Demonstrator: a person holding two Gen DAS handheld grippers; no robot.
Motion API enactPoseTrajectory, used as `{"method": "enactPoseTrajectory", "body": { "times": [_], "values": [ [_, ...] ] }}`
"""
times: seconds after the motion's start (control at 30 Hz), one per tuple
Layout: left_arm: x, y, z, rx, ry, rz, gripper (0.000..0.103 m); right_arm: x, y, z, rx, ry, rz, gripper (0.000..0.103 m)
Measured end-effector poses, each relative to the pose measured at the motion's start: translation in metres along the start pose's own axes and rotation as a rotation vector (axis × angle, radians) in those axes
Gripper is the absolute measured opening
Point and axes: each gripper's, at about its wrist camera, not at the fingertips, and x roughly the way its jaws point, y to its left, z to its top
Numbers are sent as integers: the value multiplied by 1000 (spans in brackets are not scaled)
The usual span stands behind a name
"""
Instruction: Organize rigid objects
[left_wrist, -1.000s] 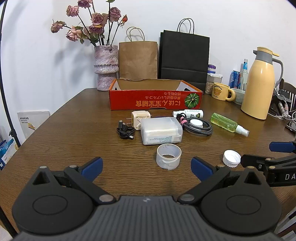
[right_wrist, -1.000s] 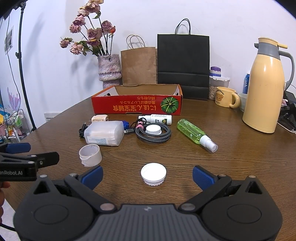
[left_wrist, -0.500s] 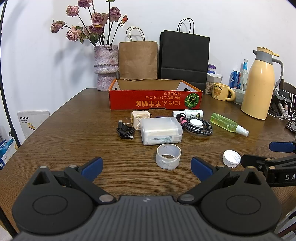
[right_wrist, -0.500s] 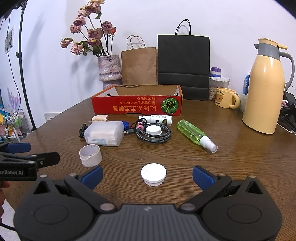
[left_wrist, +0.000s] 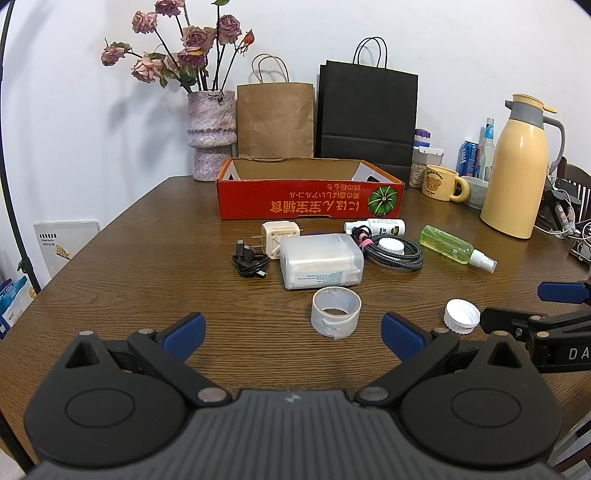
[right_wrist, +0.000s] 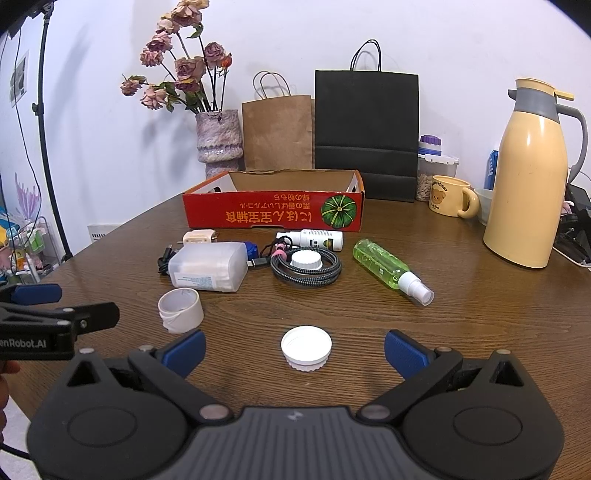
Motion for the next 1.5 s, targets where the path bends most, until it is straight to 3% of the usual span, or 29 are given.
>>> {"method": "enactPoseTrajectory", "body": {
  "times": [1.5],
  "values": [
    [4, 0, 1, -5, 1, 4, 103, 6, -1, -3, -34, 19, -31, 103]
  ]
}}
